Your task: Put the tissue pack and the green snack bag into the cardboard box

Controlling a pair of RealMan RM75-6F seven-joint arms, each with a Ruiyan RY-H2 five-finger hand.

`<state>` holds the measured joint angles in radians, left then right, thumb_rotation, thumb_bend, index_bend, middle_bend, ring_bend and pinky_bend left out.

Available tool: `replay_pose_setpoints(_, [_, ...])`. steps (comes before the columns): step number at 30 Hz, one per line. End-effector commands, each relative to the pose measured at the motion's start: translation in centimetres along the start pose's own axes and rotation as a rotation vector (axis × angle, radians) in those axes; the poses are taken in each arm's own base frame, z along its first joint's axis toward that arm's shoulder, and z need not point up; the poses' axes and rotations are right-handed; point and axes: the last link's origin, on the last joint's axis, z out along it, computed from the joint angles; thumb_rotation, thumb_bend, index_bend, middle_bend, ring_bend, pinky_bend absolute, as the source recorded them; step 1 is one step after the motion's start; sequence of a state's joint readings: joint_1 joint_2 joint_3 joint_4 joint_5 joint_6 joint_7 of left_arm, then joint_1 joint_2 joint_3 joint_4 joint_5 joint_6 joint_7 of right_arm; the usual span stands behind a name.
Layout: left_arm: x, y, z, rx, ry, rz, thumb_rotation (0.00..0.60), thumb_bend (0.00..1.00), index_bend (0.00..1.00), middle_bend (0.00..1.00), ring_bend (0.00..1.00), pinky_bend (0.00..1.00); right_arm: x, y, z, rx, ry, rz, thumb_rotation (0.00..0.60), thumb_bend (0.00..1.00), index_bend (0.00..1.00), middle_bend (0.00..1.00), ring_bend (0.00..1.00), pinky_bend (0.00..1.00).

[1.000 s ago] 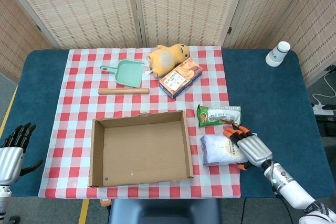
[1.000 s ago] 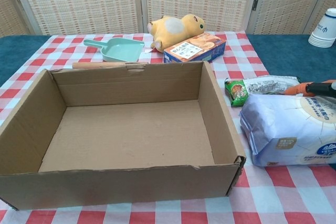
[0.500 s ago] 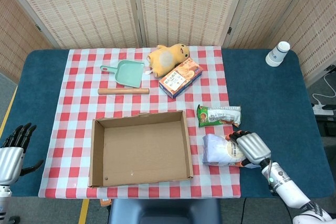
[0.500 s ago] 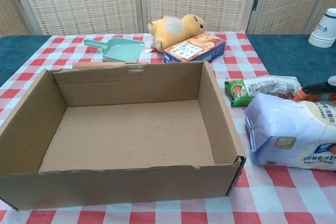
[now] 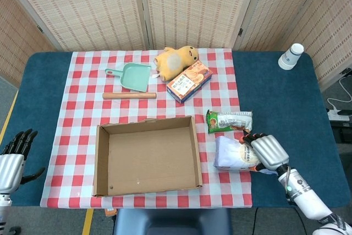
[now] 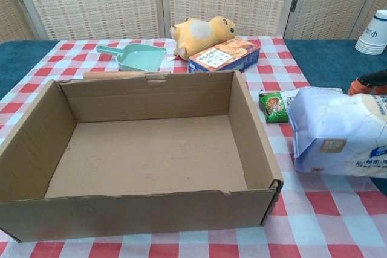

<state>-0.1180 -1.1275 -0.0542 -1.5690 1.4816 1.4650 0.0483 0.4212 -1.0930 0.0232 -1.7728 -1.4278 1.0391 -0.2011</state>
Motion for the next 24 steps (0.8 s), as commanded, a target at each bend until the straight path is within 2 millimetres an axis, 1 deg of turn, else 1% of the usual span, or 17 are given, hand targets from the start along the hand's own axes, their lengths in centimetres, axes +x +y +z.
replay_pose_setpoints(1, [0.0, 0.0, 0.0, -0.001, -0.001, 0.001, 0.600, 0.16, 0.04, 0.00, 0.00, 0.18, 2.6, -0.2, -0.8, -0.008, 0.049, -0.043, 0.600, 0.00, 0.58, 0.39, 0.37, 0.57])
replay_pose_setpoints(2, [0.0, 0.0, 0.0, -0.001, -0.001, 0.001, 0.600, 0.16, 0.04, 0.00, 0.00, 0.18, 3.1, -0.3, -0.9, -0.010, 0.055, -0.049, 0.600, 0.00, 0.58, 0.39, 0.37, 0.57])
replay_pose_setpoints(4, [0.0, 0.1, 0.0, -0.001, -0.003, 0.001, 0.600, 0.17, 0.04, 0.00, 0.00, 0.18, 4.9, -0.8, -1.3, -0.010, 0.089, -0.064, 0.600, 0.00, 0.58, 0.39, 0.37, 0.57])
replay_pose_setpoints(5, [-0.1, 0.1, 0.0, -0.002, -0.004, 0.002, 0.600, 0.17, 0.04, 0.00, 0.00, 0.18, 6.2, -1.3, -1.4, -0.001, 0.120, -0.077, 0.600, 0.00, 0.59, 0.39, 0.37, 0.57])
replay_pose_setpoints(7, [0.0, 0.2, -0.1, -0.004, -0.005, 0.002, 0.600, 0.17, 0.04, 0.00, 0.00, 0.18, 7.9, -2.3, -1.6, 0.017, 0.155, -0.095, 0.600, 0.00, 0.59, 0.40, 0.37, 0.57])
replay_pose_setpoints(8, [0.0, 0.2, -0.1, -0.005, -0.005, 0.002, 0.600, 0.17, 0.04, 0.00, 0.00, 0.18, 8.9, -3.2, -1.6, 0.035, 0.177, -0.102, 0.600, 0.00, 0.59, 0.40, 0.37, 0.57])
replay_pose_setpoints(12, [0.0, 0.3, -0.2, -0.006, -0.009, 0.006, 0.600, 0.17, 0.04, 0.00, 0.00, 0.18, 11.4, -6.4, -1.0, 0.114, 0.235, -0.085, 0.600, 0.00, 0.59, 0.40, 0.37, 0.57])
replay_pose_setpoints(16, [-0.1, 0.4, -0.3, -0.011, -0.014, 0.009, 0.600, 0.16, 0.04, 0.00, 0.00, 0.18, 12.9, -10.0, 0.6, 0.206, 0.262, -0.073, 0.600, 0.00, 0.59, 0.40, 0.37, 0.57])
replay_pose_setpoints(19, [-0.1, 0.5, -0.3, -0.014, -0.020, 0.009, 0.600, 0.16, 0.04, 0.00, 0.00, 0.18, 13.6, -13.2, 2.4, 0.281, 0.276, -0.049, 0.600, 0.00, 0.59, 0.40, 0.37, 0.57])
replay_pose_setpoints(21, [-0.1, 0.4, -0.3, -0.013, -0.021, 0.008, 0.600, 0.16, 0.04, 0.00, 0.00, 0.18, 13.6, -14.8, 3.4, 0.314, 0.269, -0.037, 0.600, 0.00, 0.59, 0.40, 0.37, 0.57])
replay_pose_setpoints(22, [0.0, 0.4, -0.3, -0.010, -0.022, 0.008, 0.600, 0.17, 0.04, 0.01, 0.00, 0.18, 13.3, -15.7, 4.2, 0.329, 0.258, -0.027, 0.600, 0.00, 0.59, 0.40, 0.37, 0.57])
replay_pose_setpoints(24, [0.0, 0.3, -0.3, -0.007, -0.023, 0.007, 0.600, 0.17, 0.04, 0.01, 0.00, 0.18, 12.7, -17.0, 5.1, 0.346, 0.235, -0.014, 0.600, 0.00, 0.59, 0.40, 0.37, 0.57])
